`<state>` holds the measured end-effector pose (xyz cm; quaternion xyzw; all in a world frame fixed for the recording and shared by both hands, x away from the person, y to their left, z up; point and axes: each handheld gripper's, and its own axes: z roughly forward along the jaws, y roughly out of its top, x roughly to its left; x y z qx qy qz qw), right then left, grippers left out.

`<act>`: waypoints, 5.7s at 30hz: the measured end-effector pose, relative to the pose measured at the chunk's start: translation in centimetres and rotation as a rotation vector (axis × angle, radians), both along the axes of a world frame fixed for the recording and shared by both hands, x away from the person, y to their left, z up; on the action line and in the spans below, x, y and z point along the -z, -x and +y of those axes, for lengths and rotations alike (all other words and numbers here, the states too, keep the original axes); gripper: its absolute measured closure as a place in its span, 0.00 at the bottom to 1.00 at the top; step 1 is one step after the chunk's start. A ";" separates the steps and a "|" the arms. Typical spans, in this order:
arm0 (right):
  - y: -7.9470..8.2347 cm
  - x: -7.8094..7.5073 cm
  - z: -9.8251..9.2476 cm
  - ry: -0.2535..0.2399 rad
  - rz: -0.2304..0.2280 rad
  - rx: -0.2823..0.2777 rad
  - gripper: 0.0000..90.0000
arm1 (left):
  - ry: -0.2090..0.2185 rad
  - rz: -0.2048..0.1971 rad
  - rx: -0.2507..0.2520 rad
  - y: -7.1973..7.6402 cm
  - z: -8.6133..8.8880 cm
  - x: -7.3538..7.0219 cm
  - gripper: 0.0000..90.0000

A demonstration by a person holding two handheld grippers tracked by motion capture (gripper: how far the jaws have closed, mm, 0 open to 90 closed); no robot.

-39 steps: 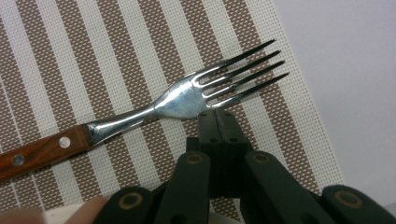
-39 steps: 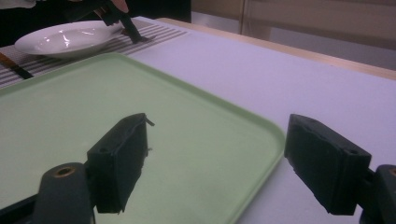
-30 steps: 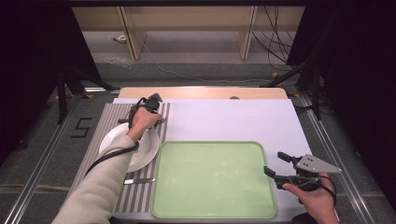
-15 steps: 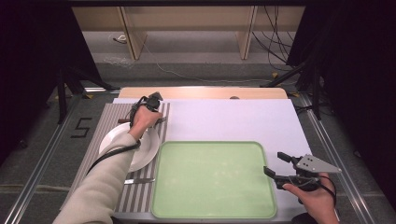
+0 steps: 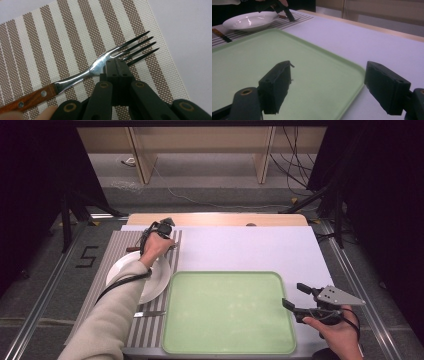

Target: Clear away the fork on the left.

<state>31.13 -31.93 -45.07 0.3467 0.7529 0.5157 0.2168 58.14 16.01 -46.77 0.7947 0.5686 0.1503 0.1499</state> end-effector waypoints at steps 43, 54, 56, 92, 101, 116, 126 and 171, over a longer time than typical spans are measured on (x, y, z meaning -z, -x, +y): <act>0.0 0.1 0.1 0.009 0.014 -0.010 0.25 | -0.107 -0.049 0.215 -0.5 7.1 -0.5 0.59; 0.0 0.1 0.1 0.006 0.016 -0.010 0.25 | -0.106 -0.030 0.233 -0.7 7.3 -0.1 0.59; 0.0 0.1 0.1 0.006 0.016 -0.010 0.25 | -0.105 -0.029 0.235 -0.8 7.3 -0.1 0.59; 0.0 0.2 0.1 0.007 0.020 -0.015 0.25 | -0.124 0.041 0.324 -1.4 7.3 -0.3 0.68; 0.0 0.2 0.1 0.008 0.021 -0.016 0.25 | -0.148 0.047 0.370 -1.3 7.1 -0.4 0.73; 0.0 0.2 0.1 0.005 0.021 -0.016 0.25 | -0.190 0.046 0.432 -1.2 7.1 -0.5 0.82; 0.0 0.2 0.1 0.005 0.021 -0.017 0.25 | -0.192 0.037 0.437 -1.2 7.1 -0.4 0.85; 0.0 0.2 0.0 0.003 0.022 -0.016 0.25 | -0.207 -0.130 0.373 -1.6 7.1 -2.3 0.86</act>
